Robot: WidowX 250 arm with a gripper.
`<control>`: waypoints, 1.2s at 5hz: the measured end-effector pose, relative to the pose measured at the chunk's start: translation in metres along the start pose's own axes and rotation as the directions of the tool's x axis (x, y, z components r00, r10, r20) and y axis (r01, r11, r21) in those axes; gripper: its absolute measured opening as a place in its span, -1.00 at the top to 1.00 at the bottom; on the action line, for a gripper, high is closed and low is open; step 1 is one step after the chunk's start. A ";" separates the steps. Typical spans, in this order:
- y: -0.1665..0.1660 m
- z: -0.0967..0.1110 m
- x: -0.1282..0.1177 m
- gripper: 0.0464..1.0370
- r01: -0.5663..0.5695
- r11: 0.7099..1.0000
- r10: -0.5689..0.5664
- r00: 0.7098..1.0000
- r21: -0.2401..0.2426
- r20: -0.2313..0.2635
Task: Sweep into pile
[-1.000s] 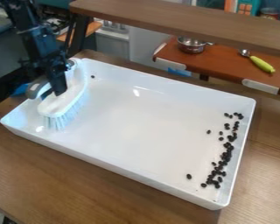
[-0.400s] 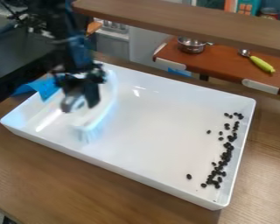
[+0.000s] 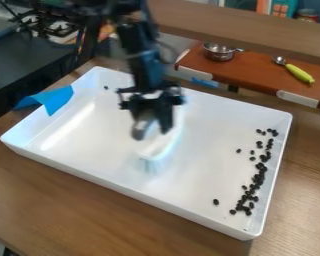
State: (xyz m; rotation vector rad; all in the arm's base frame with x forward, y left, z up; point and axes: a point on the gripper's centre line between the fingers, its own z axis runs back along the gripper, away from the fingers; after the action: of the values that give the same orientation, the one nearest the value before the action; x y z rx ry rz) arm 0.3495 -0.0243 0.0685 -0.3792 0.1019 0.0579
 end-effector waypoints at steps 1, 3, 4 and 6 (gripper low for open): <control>-0.036 -0.013 0.017 0.11 0.001 1.000 -0.001 1.000 -0.021 -0.007; -0.080 -0.022 0.021 0.11 0.032 0.997 -0.035 0.998 -0.067 -0.045; -0.090 -0.014 0.015 0.11 0.050 0.993 -0.056 0.997 -0.107 -0.050; -0.037 0.081 -0.011 0.11 0.059 0.981 -0.041 0.994 -0.183 0.100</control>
State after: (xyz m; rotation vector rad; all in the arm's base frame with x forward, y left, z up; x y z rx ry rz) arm 0.3489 -0.0286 0.1579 -0.5647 -0.0082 0.0357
